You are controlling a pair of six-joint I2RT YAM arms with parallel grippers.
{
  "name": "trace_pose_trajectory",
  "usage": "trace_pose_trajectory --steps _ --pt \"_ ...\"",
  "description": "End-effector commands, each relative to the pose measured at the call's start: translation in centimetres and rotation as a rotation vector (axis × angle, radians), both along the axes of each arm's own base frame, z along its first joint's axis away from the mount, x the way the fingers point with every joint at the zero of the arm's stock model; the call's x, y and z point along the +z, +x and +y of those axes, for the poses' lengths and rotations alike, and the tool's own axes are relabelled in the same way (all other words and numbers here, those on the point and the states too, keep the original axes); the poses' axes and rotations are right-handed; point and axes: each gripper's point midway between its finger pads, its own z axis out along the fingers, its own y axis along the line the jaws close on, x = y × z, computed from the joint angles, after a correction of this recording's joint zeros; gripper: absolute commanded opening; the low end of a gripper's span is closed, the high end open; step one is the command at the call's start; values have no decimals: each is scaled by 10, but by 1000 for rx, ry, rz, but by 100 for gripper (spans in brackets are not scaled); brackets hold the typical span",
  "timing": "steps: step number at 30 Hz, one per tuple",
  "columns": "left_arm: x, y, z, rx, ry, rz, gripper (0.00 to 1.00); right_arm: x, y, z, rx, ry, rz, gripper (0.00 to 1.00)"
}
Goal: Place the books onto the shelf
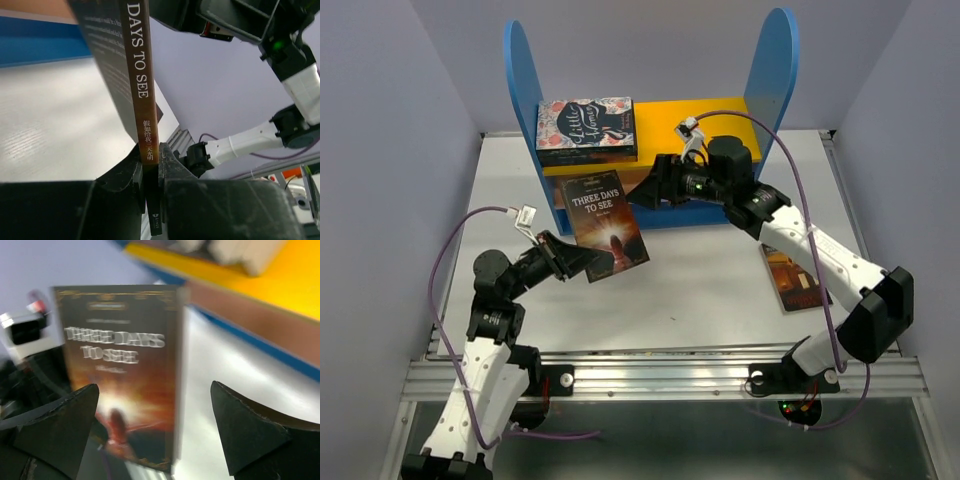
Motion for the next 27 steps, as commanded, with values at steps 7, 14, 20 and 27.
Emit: trace_pose_trajectory --steps 7,14,20,27 --pt "157 -31 13 87 -93 -423 0 35 30 -136 -715 -115 -190 100" --pt "236 -9 23 196 -152 -497 0 48 14 -177 -843 -115 -239 100" --pt "279 52 4 290 -236 -416 0 47 16 -172 -820 -135 -241 100" --pt "288 110 -11 492 -312 -263 0 50 13 -177 -837 -131 -250 100"
